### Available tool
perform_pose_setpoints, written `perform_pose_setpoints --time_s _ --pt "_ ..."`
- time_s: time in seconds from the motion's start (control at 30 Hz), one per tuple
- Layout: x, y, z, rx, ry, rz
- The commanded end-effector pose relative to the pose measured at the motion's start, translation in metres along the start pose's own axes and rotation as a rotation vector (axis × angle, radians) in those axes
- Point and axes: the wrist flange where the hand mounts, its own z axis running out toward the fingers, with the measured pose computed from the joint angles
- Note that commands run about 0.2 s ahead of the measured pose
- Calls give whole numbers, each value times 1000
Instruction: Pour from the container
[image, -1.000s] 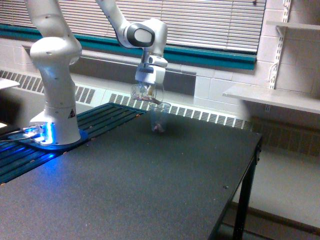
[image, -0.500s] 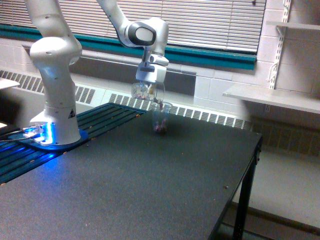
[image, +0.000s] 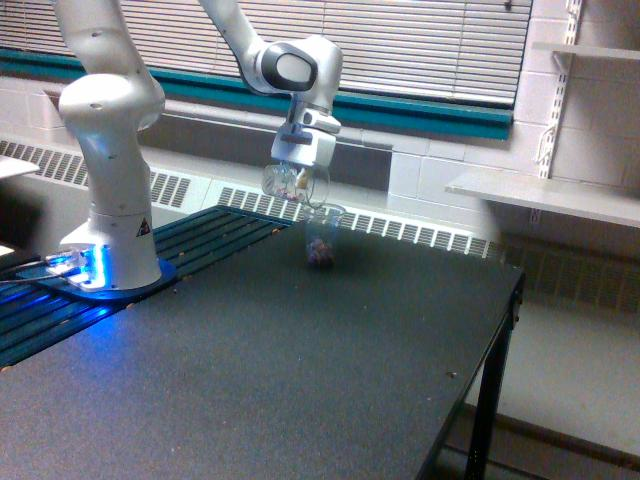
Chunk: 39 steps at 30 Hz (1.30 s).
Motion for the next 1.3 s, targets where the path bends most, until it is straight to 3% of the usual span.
perform_pose_setpoints --time_s 0.03,0.7,1.3 --pt "8 0 -4 -11 -15 -35" --pt "14 -12 -4 -24 -38 -60" --pt "13 -2 -29 45 46 13"
